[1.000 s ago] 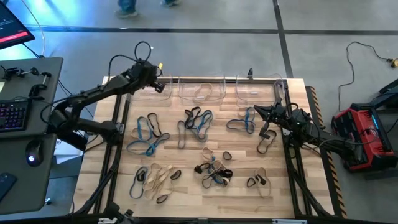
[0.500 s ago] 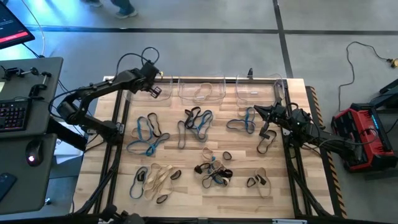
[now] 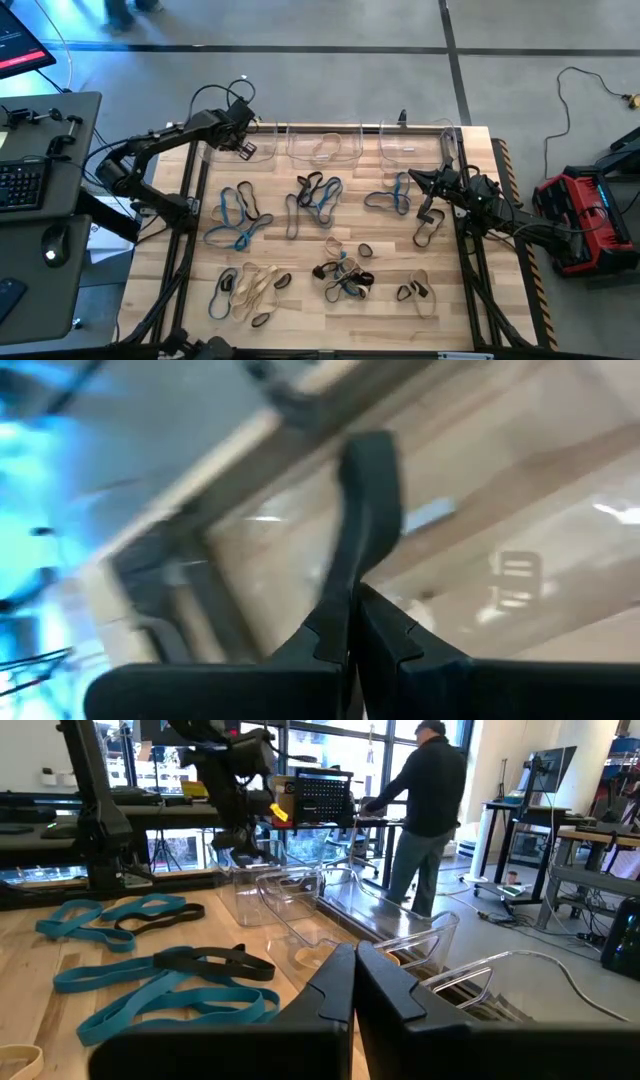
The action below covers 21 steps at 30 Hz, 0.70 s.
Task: Sort rubber bands into baskets
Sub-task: Put the black rubber band into the left transparent bin
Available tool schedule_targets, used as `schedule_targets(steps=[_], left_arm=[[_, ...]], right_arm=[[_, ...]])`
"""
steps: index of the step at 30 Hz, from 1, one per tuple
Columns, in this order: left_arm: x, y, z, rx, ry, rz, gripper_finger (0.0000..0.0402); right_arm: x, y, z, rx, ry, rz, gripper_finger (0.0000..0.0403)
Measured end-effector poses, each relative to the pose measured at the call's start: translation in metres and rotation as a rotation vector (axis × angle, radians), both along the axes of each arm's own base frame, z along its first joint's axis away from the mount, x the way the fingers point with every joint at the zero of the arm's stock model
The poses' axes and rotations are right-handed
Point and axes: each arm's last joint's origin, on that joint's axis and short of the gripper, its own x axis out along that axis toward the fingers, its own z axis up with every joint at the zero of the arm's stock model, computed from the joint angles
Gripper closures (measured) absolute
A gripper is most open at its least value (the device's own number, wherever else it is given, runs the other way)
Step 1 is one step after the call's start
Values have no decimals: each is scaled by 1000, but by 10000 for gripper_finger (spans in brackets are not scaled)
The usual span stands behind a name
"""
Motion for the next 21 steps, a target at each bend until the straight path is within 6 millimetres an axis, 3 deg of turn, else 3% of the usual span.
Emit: schedule_targets(steps=[8, 21], left_arm=[[24, 9, -24, -56, -86, -105, 385], [29, 2, -23, -56, -52, -174, 285]], right_arm=[[0, 0, 0, 0, 0, 0, 403], [0, 0, 0, 0, -1, 0, 403]])
